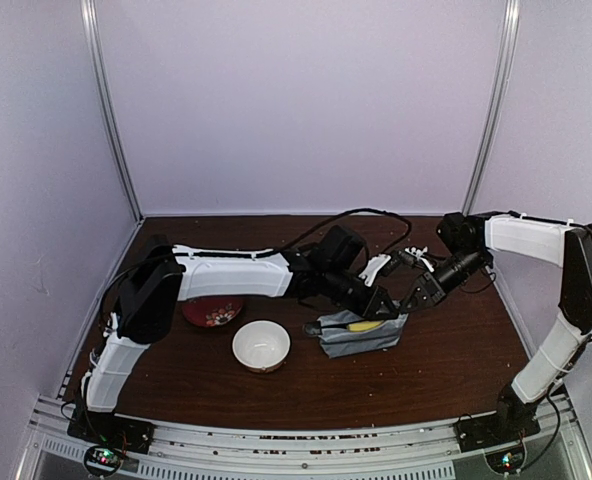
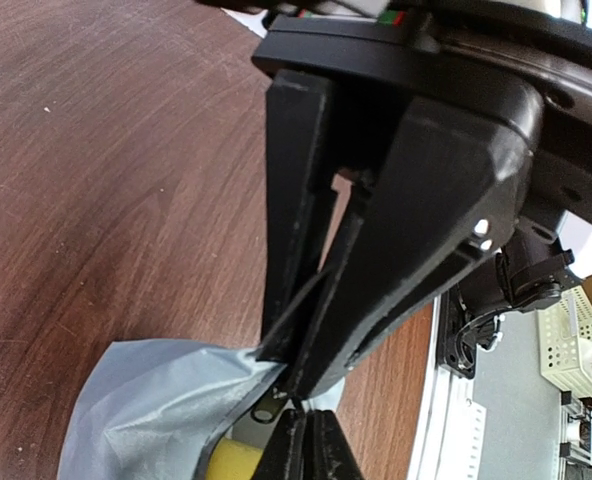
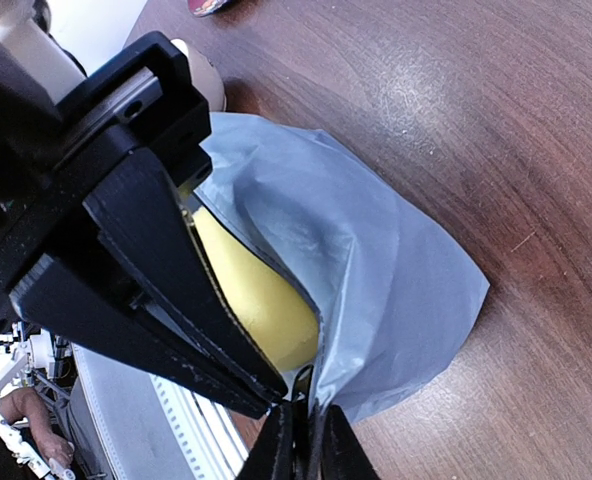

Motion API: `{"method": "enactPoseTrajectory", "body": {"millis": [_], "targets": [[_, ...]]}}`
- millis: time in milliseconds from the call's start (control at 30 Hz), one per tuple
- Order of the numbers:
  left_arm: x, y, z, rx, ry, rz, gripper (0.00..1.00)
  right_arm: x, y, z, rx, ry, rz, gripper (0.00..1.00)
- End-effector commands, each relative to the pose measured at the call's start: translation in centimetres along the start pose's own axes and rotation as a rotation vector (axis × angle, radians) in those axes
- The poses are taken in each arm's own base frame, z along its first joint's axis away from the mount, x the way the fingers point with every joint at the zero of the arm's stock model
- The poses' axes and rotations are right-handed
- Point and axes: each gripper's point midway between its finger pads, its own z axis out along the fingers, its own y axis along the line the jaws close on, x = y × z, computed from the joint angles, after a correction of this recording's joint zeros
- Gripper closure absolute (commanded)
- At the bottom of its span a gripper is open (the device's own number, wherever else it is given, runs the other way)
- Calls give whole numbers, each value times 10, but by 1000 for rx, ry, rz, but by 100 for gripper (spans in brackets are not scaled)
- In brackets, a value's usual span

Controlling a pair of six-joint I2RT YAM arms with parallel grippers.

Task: Sort the hair-cutting tools

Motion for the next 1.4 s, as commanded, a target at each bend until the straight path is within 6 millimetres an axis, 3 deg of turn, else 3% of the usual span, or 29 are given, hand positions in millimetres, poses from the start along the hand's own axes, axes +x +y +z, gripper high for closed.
{"method": "enactPoseTrajectory", "body": {"millis": [0, 233, 267, 533, 800, 1067, 1267, 1367], "targets": [[-20, -6, -4, -7, -59, 53, 100, -9, 3, -3, -10, -21, -26, 90], [-19, -2, -9, -42, -61, 52, 99, -10, 1, -6, 3, -26, -24, 78], [-18, -2, -8, -41, -59, 52, 94, -9, 1, -5, 4, -25, -22, 78], [-11, 1, -6, -43, -36, 30, 84, -6, -3, -2, 0, -9, 0, 95], [-2, 12, -5, -81, -19, 10, 75, -7, 1, -3, -20, -15, -11, 99], [-3, 21, 1, -111, -18, 15, 76, -9, 7, -4, -46, -24, -22, 99], [-14, 10, 2, -59, -54, 46, 79, -8, 3, -2, -39, -17, -14, 93], [-19, 6, 0, -50, -67, 60, 89, -8, 2, -3, -33, -16, -12, 90]]}}
